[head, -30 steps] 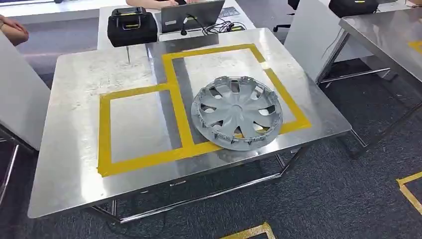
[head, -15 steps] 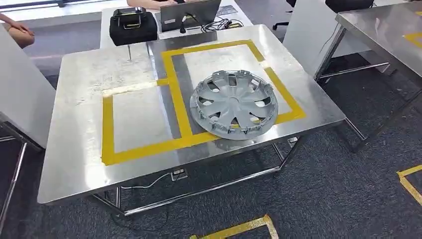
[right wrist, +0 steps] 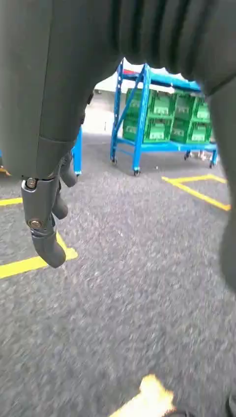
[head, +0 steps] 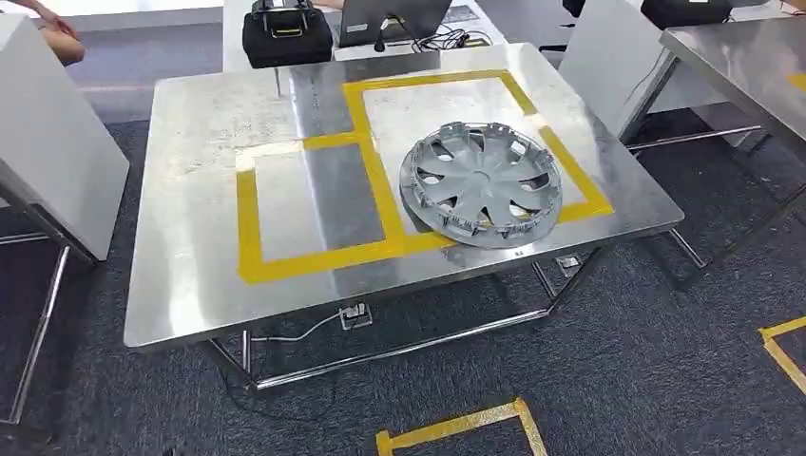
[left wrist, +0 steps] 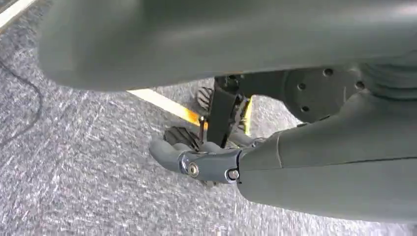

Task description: Take the parts from the cabinet and place them on the table.

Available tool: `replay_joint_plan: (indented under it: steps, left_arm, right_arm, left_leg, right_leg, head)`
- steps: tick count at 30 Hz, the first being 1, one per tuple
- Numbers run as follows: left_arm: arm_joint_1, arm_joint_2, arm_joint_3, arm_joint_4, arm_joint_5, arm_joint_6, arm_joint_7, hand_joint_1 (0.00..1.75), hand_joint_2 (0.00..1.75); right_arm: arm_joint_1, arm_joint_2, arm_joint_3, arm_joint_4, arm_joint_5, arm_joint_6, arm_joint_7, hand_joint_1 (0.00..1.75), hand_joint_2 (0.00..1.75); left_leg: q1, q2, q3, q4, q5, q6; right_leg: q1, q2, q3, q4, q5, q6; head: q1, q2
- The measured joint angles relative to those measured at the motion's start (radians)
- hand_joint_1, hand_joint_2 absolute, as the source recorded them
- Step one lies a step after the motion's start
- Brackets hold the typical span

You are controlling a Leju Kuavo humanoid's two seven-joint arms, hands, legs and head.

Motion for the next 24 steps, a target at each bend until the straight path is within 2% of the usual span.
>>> replay_joint_plan:
  steps: [1,2,4,5,6,7,9,10,11,12,13,15,16,17,19,20,21,22,24]
  left_arm:
    - [0.0,0.0,-0.001,0.0,-0.002,0.0,0.005,0.0,0.0]
    - [0.0,0.0,-0.002,0.0,-0.002,0.0,0.007,0.0,0.0]
    - [0.0,0.0,-0.007,0.0,-0.003,0.0,0.011,0.0,0.0]
    - [-0.001,-0.004,-0.009,0.0,-0.003,0.0,0.011,0.0,0.0]
    - [-0.001,-0.007,-0.011,0.0,-0.003,0.0,0.011,0.0,0.0]
    - [-0.002,-0.006,-0.013,0.0,-0.003,0.0,0.011,0.0,0.0]
    - [-0.003,-0.006,-0.016,0.0,-0.003,0.001,0.011,0.0,0.0]
    - [-0.003,-0.006,-0.017,0.0,-0.003,0.003,0.011,0.0,0.0]
    - [-0.001,-0.005,-0.018,0.0,-0.003,0.005,0.011,0.0,0.0]
    - [0.0,-0.006,-0.019,0.0,-0.003,0.007,0.012,0.0,0.0]
    - [-0.001,-0.006,-0.022,0.0,-0.005,0.011,0.012,0.0,0.0]
    - [-0.001,-0.005,-0.023,0.0,-0.006,0.015,0.011,0.0,0.0]
    - [0.0,-0.005,-0.023,0.0,-0.008,0.015,0.011,0.0,0.0]
    - [0.0,-0.005,-0.023,0.0,-0.01,0.015,0.011,0.0,0.0]
    - [-0.002,-0.004,-0.024,-0.001,-0.014,0.016,0.011,0.0,0.0]
    - [-0.002,-0.003,-0.024,-0.002,-0.015,0.016,0.011,0.0,0.0]
    - [-0.003,-0.005,-0.024,-0.002,-0.016,0.017,0.012,0.0,0.0]
    - [-0.002,-0.003,-0.024,-0.002,-0.016,0.017,0.011,0.0,0.0]
    - [0.0,-0.002,-0.026,-0.003,-0.016,0.019,0.014,0.0,0.0]
  right_arm:
    - [0.0,0.0,0.01,0.0,-0.008,0.005,0.005,0.0,0.0]
    - [0.0,0.001,0.014,0.0,-0.012,0.008,0.01,0.0,0.0]
    - [-0.001,0.002,0.026,0.0,-0.019,0.008,0.014,0.0,0.0]
    - [-0.002,-0.002,0.03,0.0,-0.021,0.008,0.015,0.0,0.0]
    - [-0.005,-0.005,0.033,0.0,-0.022,0.008,0.015,0.0,0.0]
    - [-0.008,-0.004,0.035,0.0,-0.022,0.008,0.015,0.0,0.0]
    - [-0.006,-0.008,0.037,0.0,-0.031,0.005,0.022,0.0,0.0]
    - [-0.005,-0.008,0.037,0.001,-0.04,0.004,0.03,0.0,0.0]
    - [-0.005,-0.006,0.037,0.002,-0.047,0.004,0.037,0.0,0.0]
    - [-0.005,-0.006,0.037,0.002,-0.052,0.004,0.043,0.0,0.0]
    - [-0.005,-0.005,0.037,0.002,-0.058,0.004,0.047,0.0,0.0]
    - [-0.003,-0.001,0.037,0.002,-0.063,0.003,0.05,0.0,0.0]
    - [-0.001,0.0,0.037,0.003,-0.066,0.002,0.05,0.0,0.0]
    - [0.0,0.002,0.037,0.003,-0.069,0.002,0.05,0.0,0.0]
    - [0.0,0.005,0.037,0.004,-0.073,0.004,0.049,0.0,0.0]
    - [-0.001,0.007,0.037,0.004,-0.075,0.005,0.046,0.0,0.0]
    - [-0.002,0.006,0.037,0.004,-0.075,0.004,0.045,0.0,0.0]
    - [-0.005,0.006,0.037,0.004,-0.076,0.005,0.045,0.0,0.0]
    - [-0.003,0.008,0.037,0.005,-0.078,0.009,0.043,0.0,0.0]
  left_leg:
    - [-0.005,0.0,-0.005,0.001,0.009,0.001]
    - [-0.008,0.0,-0.012,0.002,0.016,0.003]
    - [-0.019,-0.002,-0.028,0.002,0.031,0.003]
    - [-0.014,-0.002,-0.032,0.001,0.038,0.004]
    - [-0.022,0.0,-0.038,0.001,0.044,-0.001]
    - [-0.014,0.002,-0.04,-0.003,0.048,-0.007]
    - [-0.009,0.01,-0.04,-0.007,0.056,-0.017]
    - [-0.012,0.011,-0.038,-0.012,0.062,-0.025]
    - [-0.011,0.007,-0.048,0.005,0.05,-0.027]
    - [-0.011,0.005,-0.066,0.04,0.009,-0.034]
    - [-0.007,0.005,-0.087,0.108,-0.045,-0.039]
    - [0.001,0.004,-0.127,0.243,-0.119,-0.051]
    - [0.003,0.005,-0.126,0.268,-0.127,-0.056]
    - [0.005,0.005,-0.101,0.244,-0.113,-0.058]
    - [0.012,-0.002,0.002,0.09,-0.046,-0.066]
    - [0.018,-0.025,0.051,0.007,-0.027,-0.071]
    - [0.016,-0.07,0.059,-0.013,-0.054,-0.074]
    - [0.016,-0.057,0.065,-0.01,-0.046,-0.056]
    - [0.008,-0.039,0.057,-0.003,-0.043,-0.045]
  right_leg:
    - [0.004,0.001,0.008,0.018,-0.004,-0.006]
    - [0.008,0.001,0.033,-0.006,0.011,-0.013]
    - [0.026,0.004,0.144,-0.171,0.086,-0.043]
    - [0.038,0.008,0.188,-0.251,0.096,-0.068]
    - [0.039,0.004,0.196,-0.28,0.086,-0.078]
    - [0.044,0.003,0.191,-0.285,0.094,-0.075]
    - [0.048,0.004,0.187,-0.291,0.098,-0.08]
    - [0.045,0.005,0.19,-0.309,0.109,-0.085]
    - [0.036,0.004,0.197,-0.327,0.132,-0.074]
    - [0.034,0.008,0.195,-0.333,0.139,-0.078]
    - [0.032,0.01,0.187,-0.333,0.145,-0.081]
    - [0.029,0.019,0.171,-0.332,0.157,-0.073]
    - [0.027,0.025,0.163,-0.33,0.163,-0.069]
    - [0.023,0.033,0.168,-0.325,0.169,-0.064]
    - [0.013,0.051,0.148,-0.309,0.176,-0.052]
    - [0.009,0.058,0.138,-0.297,0.175,-0.046]
    - [0.013,0.064,0.121,-0.287,0.176,-0.037]
    - [0.013,0.073,0.11,-0.273,0.18,-0.032]
    - [0.009,0.09,0.102,-0.278,0.194,-0.021]
  head:
    - [0.002,0.0]
    - [0.003,0.0]
    - [0.008,0.0]
    - [0.009,0.0]
    - [0.001,0.0]
    - [0.002,0.0]
    - [0.006,0.0]
    - [0.009,0.0]
    - [0.012,0.0]
    - [0.008,0.0]
    - [-0.001,0.0]
    - [-0.01,0.0]
    - [-0.013,0.0]
    - [-0.016,0.0]
    - [-0.021,0.0]
    - [-0.024,0.0]
    - [-0.032,0.0]
    - [-0.032,0.0]
    - [-0.023,0.0]
